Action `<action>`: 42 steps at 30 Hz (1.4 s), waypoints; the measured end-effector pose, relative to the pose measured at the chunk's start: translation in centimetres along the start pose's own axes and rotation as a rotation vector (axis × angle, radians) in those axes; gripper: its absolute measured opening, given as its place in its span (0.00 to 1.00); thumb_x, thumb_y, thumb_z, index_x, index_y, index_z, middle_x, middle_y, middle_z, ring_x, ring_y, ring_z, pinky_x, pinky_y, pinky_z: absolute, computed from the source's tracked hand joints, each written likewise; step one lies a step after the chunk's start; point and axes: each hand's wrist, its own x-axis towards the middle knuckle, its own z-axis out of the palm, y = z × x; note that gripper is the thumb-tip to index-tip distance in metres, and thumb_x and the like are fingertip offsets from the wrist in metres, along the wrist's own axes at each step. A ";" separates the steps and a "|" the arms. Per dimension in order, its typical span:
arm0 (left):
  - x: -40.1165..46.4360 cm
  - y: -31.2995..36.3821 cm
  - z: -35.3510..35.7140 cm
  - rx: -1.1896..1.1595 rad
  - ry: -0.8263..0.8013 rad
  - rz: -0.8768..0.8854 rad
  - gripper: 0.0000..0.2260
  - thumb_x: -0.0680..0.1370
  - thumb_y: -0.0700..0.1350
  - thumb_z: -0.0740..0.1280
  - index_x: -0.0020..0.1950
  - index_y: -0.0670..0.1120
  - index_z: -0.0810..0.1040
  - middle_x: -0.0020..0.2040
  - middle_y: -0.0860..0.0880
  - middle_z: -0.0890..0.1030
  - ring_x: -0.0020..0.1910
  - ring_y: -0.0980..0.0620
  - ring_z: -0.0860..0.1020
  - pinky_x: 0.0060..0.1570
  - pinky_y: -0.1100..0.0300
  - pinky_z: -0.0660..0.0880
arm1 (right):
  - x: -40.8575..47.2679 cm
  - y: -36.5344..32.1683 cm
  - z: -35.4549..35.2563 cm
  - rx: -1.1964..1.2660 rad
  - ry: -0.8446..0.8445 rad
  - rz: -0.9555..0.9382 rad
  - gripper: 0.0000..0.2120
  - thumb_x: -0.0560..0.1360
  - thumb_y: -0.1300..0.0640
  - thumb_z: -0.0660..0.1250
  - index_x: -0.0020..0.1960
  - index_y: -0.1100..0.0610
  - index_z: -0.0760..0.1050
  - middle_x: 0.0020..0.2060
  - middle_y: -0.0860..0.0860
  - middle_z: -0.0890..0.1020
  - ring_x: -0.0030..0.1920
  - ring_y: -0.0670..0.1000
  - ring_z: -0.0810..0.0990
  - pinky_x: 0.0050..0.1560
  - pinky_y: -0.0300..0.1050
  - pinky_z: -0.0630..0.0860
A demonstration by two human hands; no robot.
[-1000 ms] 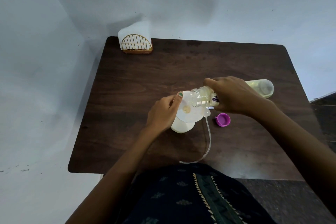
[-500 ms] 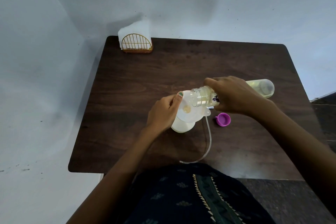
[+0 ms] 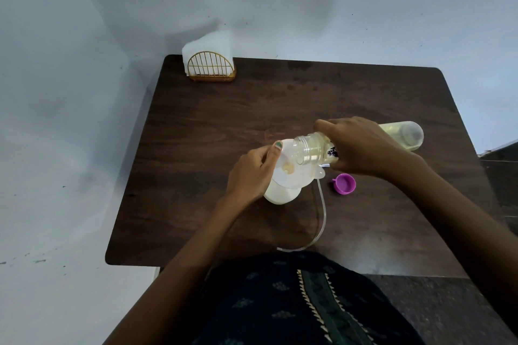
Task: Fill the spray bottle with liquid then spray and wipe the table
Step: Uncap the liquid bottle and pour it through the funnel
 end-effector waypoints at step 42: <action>0.1 -0.1 0.0 0.034 -0.021 0.010 0.19 0.81 0.59 0.53 0.38 0.53 0.74 0.30 0.55 0.73 0.35 0.52 0.76 0.34 0.59 0.66 | 0.0 -0.2 -0.3 -0.027 0.024 -0.028 0.19 0.68 0.55 0.73 0.55 0.55 0.70 0.42 0.52 0.81 0.39 0.54 0.78 0.35 0.42 0.65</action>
